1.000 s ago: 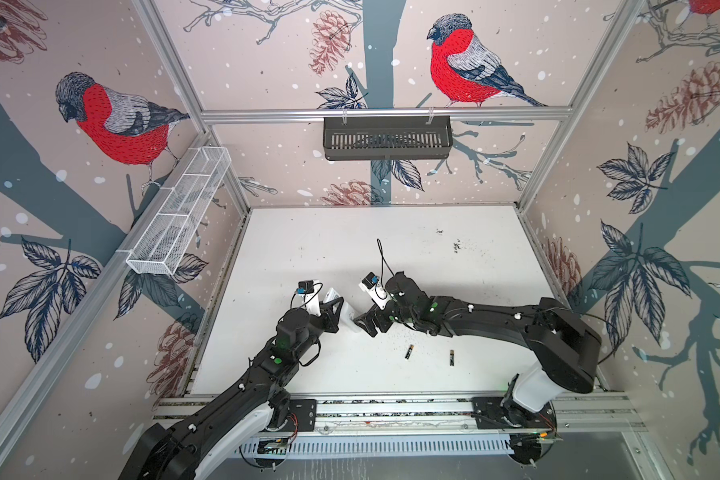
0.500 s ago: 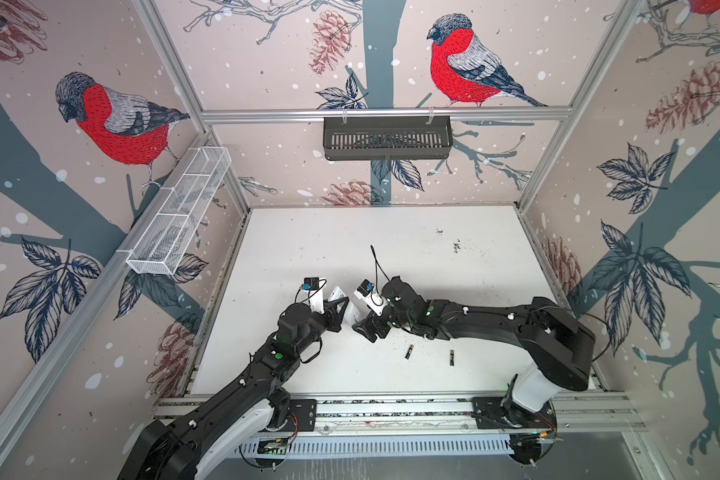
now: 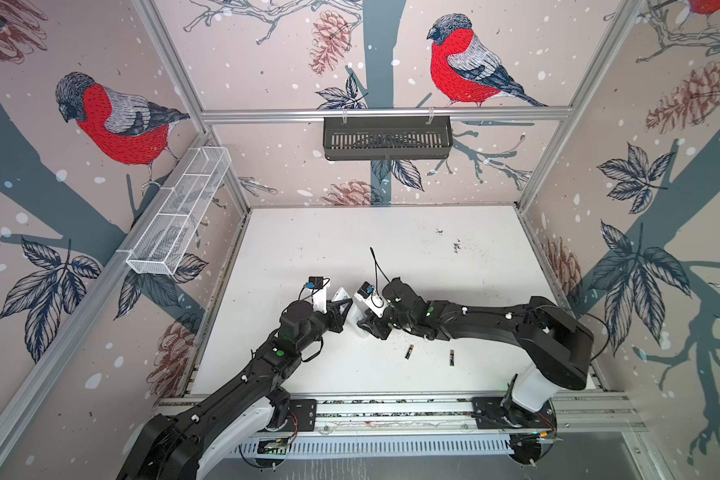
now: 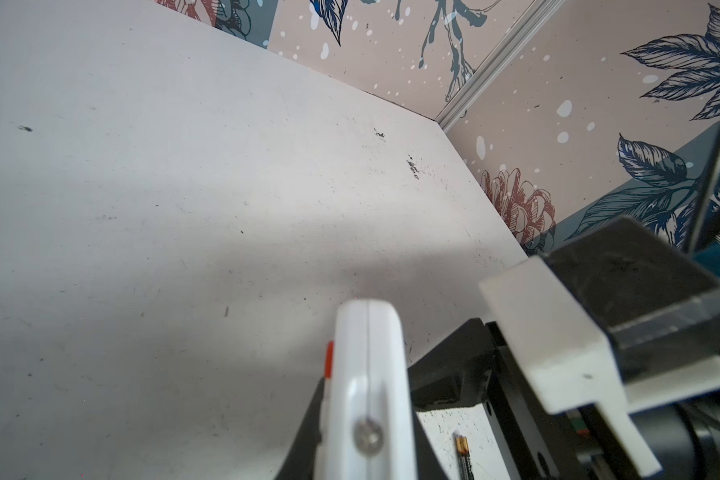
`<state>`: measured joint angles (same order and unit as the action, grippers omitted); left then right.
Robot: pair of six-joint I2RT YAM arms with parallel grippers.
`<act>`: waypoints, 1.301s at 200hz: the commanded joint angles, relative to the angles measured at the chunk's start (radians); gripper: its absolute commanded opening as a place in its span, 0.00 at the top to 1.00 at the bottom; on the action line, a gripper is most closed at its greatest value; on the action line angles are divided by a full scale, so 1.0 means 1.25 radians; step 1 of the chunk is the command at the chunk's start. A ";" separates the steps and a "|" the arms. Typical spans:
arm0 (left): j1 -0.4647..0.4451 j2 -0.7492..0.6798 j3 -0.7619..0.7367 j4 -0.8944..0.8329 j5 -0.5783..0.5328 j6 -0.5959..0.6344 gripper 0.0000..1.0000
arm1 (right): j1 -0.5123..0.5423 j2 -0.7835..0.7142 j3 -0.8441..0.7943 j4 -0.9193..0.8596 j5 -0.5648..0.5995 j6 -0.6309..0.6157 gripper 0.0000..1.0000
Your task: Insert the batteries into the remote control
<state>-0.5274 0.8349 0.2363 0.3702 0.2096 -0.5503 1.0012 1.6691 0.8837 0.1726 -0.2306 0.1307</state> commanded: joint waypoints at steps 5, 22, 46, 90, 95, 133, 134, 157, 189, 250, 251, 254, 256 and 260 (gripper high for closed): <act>0.002 0.008 0.011 0.029 0.026 0.005 1.00 | -0.001 -0.006 -0.002 0.023 -0.023 -0.014 0.57; 0.002 0.014 0.013 0.031 0.030 0.006 1.00 | -0.001 -0.006 -0.002 0.024 -0.029 -0.015 0.61; 0.002 0.018 0.017 0.034 0.035 0.006 1.00 | -0.001 -0.005 -0.004 0.028 -0.043 -0.020 0.64; 0.002 0.016 0.015 0.028 0.024 0.006 1.00 | -0.002 0.005 0.004 0.019 -0.042 -0.020 0.73; 0.001 0.016 0.015 0.026 0.023 0.006 1.00 | -0.003 0.006 0.005 0.019 -0.042 -0.019 0.73; 0.003 0.021 0.016 0.028 0.019 0.005 1.00 | -0.004 0.012 0.010 0.012 -0.042 -0.018 0.81; 0.003 0.021 0.015 0.028 0.019 0.006 1.00 | -0.004 0.011 0.010 0.011 -0.042 -0.018 0.81; 0.003 0.025 0.016 0.026 0.013 0.005 1.00 | -0.006 0.009 0.012 0.003 -0.041 -0.017 0.85; 0.006 0.022 0.016 0.023 0.003 0.006 1.00 | -0.015 0.000 0.009 -0.005 -0.033 -0.013 0.89; 0.011 0.016 0.015 0.006 -0.022 0.007 1.00 | -0.062 -0.024 -0.008 -0.037 0.005 -0.002 0.94; 0.012 0.016 0.015 0.006 -0.022 0.006 1.00 | -0.063 -0.024 -0.009 -0.038 0.006 -0.002 0.94; 0.013 0.016 0.015 0.006 -0.022 0.006 1.00 | -0.067 -0.026 -0.011 -0.040 0.008 -0.001 0.94; 0.013 0.016 0.014 0.006 -0.023 0.007 1.00 | -0.069 -0.027 -0.013 -0.041 0.008 0.001 0.94; 0.014 0.016 0.014 0.005 -0.024 0.007 1.00 | -0.076 -0.029 -0.016 -0.042 0.009 0.002 0.94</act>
<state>-0.5163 0.8577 0.2493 0.3546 0.1894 -0.5434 0.9329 1.6497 0.8780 0.1513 -0.2493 0.1276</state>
